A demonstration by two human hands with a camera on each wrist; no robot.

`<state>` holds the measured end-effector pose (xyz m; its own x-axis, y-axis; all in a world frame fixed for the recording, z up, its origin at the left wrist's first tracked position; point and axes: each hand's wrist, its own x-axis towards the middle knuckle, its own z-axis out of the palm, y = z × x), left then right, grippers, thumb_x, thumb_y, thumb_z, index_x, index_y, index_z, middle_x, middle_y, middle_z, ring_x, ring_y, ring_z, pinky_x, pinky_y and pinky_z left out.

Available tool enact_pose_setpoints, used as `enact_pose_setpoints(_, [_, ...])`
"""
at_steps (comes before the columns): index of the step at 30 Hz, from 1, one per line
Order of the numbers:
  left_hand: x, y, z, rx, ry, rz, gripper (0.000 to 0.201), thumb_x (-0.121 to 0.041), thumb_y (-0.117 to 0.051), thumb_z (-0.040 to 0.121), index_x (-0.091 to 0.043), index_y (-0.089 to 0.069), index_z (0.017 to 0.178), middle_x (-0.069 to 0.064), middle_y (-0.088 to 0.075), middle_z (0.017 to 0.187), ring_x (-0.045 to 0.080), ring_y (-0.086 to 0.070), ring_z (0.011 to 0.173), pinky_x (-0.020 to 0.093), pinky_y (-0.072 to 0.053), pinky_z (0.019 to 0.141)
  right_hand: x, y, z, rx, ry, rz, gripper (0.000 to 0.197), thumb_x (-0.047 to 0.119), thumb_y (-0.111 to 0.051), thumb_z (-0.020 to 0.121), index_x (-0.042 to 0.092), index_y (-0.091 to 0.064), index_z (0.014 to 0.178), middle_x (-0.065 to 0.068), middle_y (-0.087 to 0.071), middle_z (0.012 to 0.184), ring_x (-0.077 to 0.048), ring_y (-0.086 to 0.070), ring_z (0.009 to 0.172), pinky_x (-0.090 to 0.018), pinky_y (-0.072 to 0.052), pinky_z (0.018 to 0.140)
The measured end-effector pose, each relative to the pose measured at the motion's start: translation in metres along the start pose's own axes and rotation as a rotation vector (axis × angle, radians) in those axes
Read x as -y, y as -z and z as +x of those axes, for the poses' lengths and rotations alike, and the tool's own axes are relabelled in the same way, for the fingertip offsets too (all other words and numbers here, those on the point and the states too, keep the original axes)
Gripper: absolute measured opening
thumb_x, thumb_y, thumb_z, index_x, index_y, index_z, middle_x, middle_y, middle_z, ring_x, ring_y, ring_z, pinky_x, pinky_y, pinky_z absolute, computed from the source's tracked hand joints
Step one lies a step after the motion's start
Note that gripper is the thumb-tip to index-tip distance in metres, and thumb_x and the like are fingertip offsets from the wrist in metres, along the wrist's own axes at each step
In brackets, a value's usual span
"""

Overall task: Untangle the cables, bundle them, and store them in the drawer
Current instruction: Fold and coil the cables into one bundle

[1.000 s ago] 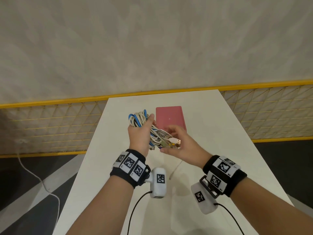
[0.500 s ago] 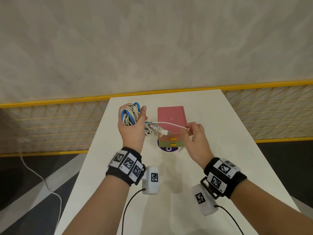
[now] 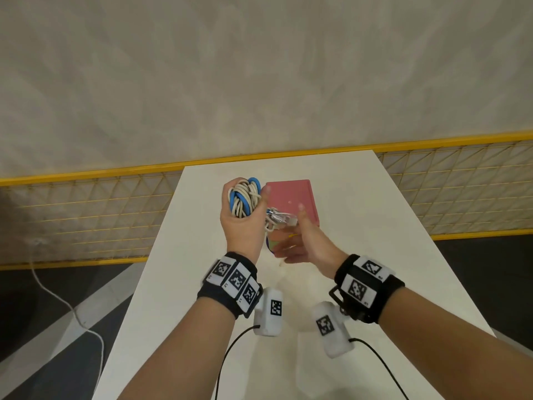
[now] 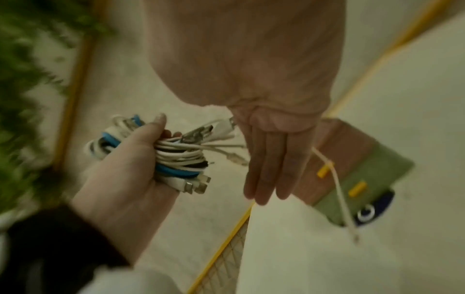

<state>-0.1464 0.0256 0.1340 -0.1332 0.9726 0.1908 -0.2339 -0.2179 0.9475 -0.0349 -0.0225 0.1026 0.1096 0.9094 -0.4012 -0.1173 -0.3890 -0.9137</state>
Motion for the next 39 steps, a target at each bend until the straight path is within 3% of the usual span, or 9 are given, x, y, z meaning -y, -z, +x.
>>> enact_pose_setpoints(3, [0.006, -0.002, -0.008, 0.074, 0.114, 0.050, 0.027, -0.013, -0.080, 0.078, -0.014, -0.062, 0.098, 0.000, -0.069, 0.083, 0.012, -0.067, 0.075, 0.023, -0.057, 0.065, 0.009, -0.003, 0.011, -0.005, -0.045, 0.442, 0.052, 0.049, -0.036, 0.098, 0.002, -0.059, 0.097, -0.022, -0.068, 0.103, -0.034, -0.068, 0.092, -0.047, -0.055, 0.088])
enact_pose_setpoints(6, [0.011, 0.001, -0.013, 0.168, 0.228, 0.149, 0.021, -0.020, -0.079, 0.079, -0.015, -0.062, 0.090, 0.002, -0.068, 0.077, 0.014, -0.065, 0.066, 0.022, -0.050, 0.051, 0.020, 0.003, 0.012, -0.059, -0.091, 0.538, 0.029, 0.020, -0.044, 0.100, -0.003, -0.061, 0.104, -0.018, -0.068, 0.092, -0.025, -0.069, 0.073, -0.034, -0.059, 0.058])
enact_pose_setpoints(11, [0.018, 0.010, -0.007, 0.241, 0.372, 0.150, 0.022, -0.021, -0.078, 0.081, -0.005, -0.072, 0.096, 0.015, -0.075, 0.091, 0.025, -0.072, 0.083, 0.041, -0.060, 0.079, 0.019, 0.001, 0.008, -0.052, 0.091, 0.468, 0.022, 0.007, -0.047, 0.097, 0.001, -0.059, 0.115, -0.012, -0.071, 0.096, -0.021, -0.069, 0.080, -0.031, -0.058, 0.071])
enact_pose_setpoints(15, [0.019, 0.011, -0.011, 0.345, 0.456, 0.129, 0.029, -0.022, -0.082, 0.077, -0.007, -0.074, 0.101, 0.015, -0.076, 0.095, 0.029, -0.073, 0.091, 0.045, -0.058, 0.086, 0.013, -0.003, 0.006, -0.062, 0.191, 0.393, 0.028, 0.012, -0.042, 0.100, 0.004, -0.060, 0.119, -0.020, -0.068, 0.111, -0.033, -0.064, 0.104, -0.040, -0.049, 0.094])
enact_pose_setpoints(19, [0.021, 0.008, -0.013, 0.377, 0.470, 0.114, 0.032, -0.016, -0.083, 0.075, -0.005, -0.072, 0.104, 0.015, -0.075, 0.098, 0.030, -0.073, 0.092, 0.042, -0.059, 0.085, 0.012, -0.007, 0.002, -0.003, 0.145, 0.359, 0.057, 0.058, -0.030, 0.096, 0.020, -0.055, 0.130, -0.042, -0.046, 0.129, -0.044, -0.054, 0.119, -0.045, -0.039, 0.109])
enact_pose_setpoints(24, [0.019, 0.008, -0.014, 0.400, 0.529, 0.099, 0.028, -0.013, -0.080, 0.078, -0.001, -0.071, 0.102, 0.019, -0.074, 0.093, 0.030, -0.073, 0.081, 0.034, -0.059, 0.067, 0.017, 0.004, -0.007, 0.158, 0.124, 0.291, 0.078, 0.072, -0.009, 0.089, 0.025, -0.044, 0.140, -0.001, -0.056, 0.137, -0.014, -0.051, 0.128, -0.033, -0.037, 0.108])
enact_pose_setpoints(32, [0.017, 0.006, -0.013, 0.468, 0.474, 0.156, 0.013, -0.014, -0.076, 0.081, -0.007, -0.073, 0.092, 0.019, -0.073, 0.089, 0.028, -0.071, 0.081, 0.041, -0.058, 0.081, 0.022, 0.014, -0.007, 0.162, 0.123, 0.044, 0.085, 0.077, -0.012, 0.080, 0.031, -0.005, 0.151, 0.007, -0.007, 0.161, -0.009, -0.011, 0.147, -0.040, -0.007, 0.122])
enact_pose_setpoints(36, [0.016, 0.007, -0.015, 0.506, 0.532, 0.092, 0.028, -0.017, -0.078, 0.081, -0.004, -0.071, 0.105, 0.021, -0.073, 0.100, 0.034, -0.071, 0.093, 0.042, -0.058, 0.084, 0.028, 0.009, -0.003, 0.139, 0.144, 0.074, 0.065, 0.069, -0.006, 0.089, 0.034, -0.036, 0.135, 0.011, -0.044, 0.142, -0.004, -0.042, 0.130, -0.025, -0.022, 0.111])
enact_pose_setpoints(39, [0.012, 0.008, -0.013, 0.617, 0.504, 0.180, 0.032, -0.008, -0.080, 0.077, -0.002, -0.070, 0.106, 0.020, -0.074, 0.099, 0.032, -0.072, 0.091, 0.039, -0.059, 0.080, 0.016, 0.011, 0.011, 0.163, 0.122, 0.075, 0.106, 0.094, -0.030, 0.062, 0.030, -0.027, 0.147, -0.002, -0.046, 0.146, -0.015, -0.046, 0.132, -0.041, -0.029, 0.116])
